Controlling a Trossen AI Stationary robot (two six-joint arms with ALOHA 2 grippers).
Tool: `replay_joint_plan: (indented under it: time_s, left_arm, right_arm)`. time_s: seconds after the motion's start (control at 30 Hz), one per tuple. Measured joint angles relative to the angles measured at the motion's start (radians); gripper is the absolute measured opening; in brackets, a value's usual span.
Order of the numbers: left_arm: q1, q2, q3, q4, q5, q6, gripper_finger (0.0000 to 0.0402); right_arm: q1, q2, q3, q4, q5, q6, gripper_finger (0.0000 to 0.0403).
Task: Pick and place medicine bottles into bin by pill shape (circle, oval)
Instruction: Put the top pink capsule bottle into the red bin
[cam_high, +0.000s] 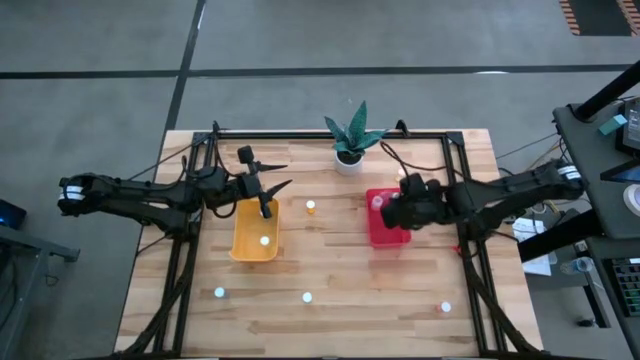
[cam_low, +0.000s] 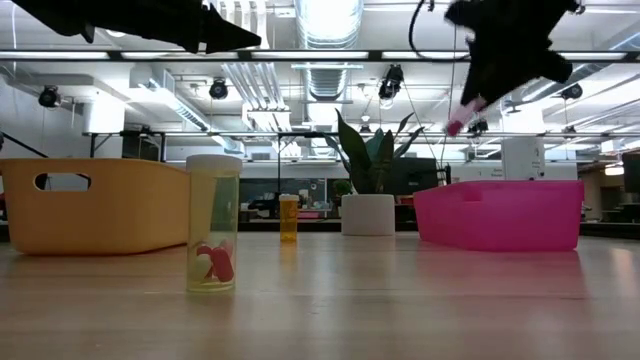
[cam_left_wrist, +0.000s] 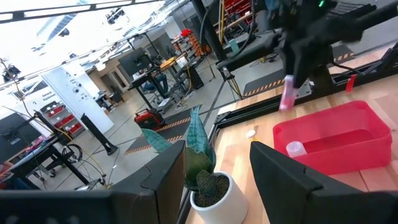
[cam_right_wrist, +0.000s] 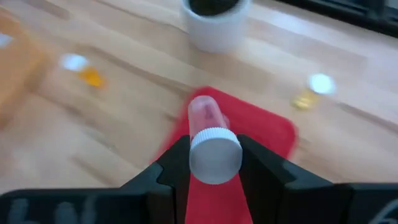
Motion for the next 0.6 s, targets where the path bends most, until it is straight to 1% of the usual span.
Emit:
replay_joint_plan:
  time_s: [0.1, 0.2, 0.3, 0.43, 0.6]
  left_arm:
    - [0.000, 0.000, 0.000, 0.000, 0.000, 0.000, 0.0164]
    - [0.000, 0.000, 0.000, 0.000, 0.000, 0.000, 0.0164]
    - [0.000, 0.000, 0.000, 0.000, 0.000, 0.000, 0.0164]
    - [0.000, 0.000, 0.000, 0.000, 0.000, 0.000, 0.0164]
    - [0.000, 0.000, 0.000, 0.000, 0.000, 0.000, 0.0164]
  right_arm:
    - [-0.043, 0.032, 0.000, -0.049, -0.037, -0.026, 0.0106]
    - [-0.086, 0.064, 0.000, -0.081, -0.118, -0.054, 0.0106]
    - [-0.116, 0.089, 0.000, -0.086, -0.190, -0.080, 0.0106]
    - [-0.156, 0.110, 0.000, -0.086, -0.312, -0.125, 0.0105]
    - [-0.201, 0.115, 0.000, -0.087, -0.415, -0.184, 0.0105]
